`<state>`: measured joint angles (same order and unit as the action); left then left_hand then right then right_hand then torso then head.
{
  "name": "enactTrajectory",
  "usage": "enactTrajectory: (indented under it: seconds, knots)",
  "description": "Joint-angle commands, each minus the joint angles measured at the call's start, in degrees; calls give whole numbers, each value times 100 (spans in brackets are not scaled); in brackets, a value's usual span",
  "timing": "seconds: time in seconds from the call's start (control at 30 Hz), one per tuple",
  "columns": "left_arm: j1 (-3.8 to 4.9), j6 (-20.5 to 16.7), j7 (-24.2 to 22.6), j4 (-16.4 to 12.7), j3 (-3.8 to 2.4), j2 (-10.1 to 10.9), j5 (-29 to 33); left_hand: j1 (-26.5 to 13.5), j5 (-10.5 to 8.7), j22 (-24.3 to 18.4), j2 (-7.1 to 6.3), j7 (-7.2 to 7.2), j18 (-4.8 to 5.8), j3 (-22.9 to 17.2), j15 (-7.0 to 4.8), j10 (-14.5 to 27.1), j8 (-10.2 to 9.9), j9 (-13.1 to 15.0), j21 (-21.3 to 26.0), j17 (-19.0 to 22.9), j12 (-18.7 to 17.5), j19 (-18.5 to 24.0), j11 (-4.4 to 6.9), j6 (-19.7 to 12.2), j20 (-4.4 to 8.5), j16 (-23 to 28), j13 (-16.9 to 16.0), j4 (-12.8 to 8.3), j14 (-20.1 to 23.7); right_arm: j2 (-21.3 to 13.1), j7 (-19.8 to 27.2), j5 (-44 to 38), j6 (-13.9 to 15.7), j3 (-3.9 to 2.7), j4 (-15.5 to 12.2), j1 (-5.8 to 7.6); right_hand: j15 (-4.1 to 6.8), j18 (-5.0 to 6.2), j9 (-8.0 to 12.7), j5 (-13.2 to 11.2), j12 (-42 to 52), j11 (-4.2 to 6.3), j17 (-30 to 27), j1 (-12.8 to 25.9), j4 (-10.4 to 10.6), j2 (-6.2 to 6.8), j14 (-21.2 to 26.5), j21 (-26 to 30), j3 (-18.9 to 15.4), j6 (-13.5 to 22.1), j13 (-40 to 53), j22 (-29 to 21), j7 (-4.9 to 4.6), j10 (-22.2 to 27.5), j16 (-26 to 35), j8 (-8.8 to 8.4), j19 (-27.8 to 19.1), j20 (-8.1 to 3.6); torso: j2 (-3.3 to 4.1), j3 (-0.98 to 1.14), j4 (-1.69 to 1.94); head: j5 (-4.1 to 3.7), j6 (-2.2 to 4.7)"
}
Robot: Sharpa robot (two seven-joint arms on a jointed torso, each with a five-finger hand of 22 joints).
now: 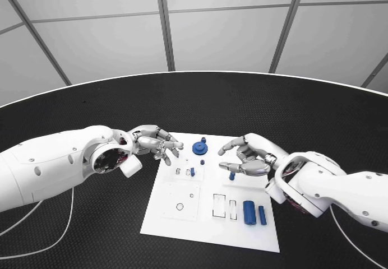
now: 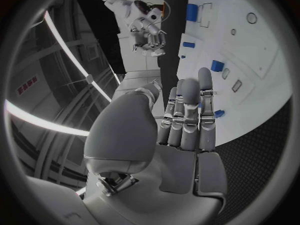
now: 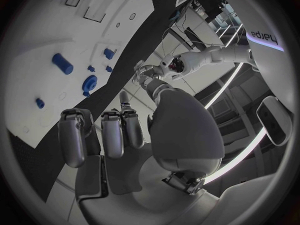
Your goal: Assemble the parts on the task board
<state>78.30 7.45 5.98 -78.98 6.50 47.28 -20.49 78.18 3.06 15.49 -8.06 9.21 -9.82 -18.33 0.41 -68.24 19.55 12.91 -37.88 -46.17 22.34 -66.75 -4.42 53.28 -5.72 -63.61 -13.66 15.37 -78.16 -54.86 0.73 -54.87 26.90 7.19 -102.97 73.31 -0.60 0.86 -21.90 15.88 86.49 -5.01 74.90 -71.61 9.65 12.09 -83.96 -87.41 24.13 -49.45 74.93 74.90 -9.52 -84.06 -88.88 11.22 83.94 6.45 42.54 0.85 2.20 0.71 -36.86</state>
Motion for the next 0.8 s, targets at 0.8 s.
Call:
enactTrajectory:
  seconds: [0.8]
  knots:
    - [6,99,2760,107,-3,-684,-1886,-1188,-24,4001,470,-450,362,1334,-376,-188,2730,1579,-3656,-3025,4857,-1178,398,-908,379,-2091,-4155,153,-835,-892,-114,586,157,11,23,30,47,43,-21,135,15,61,1014,-4,-20,-12,-493,65,-49,-113,1199,958,22,-316,39,106,348,-37,-130,63,8,-8,-179]
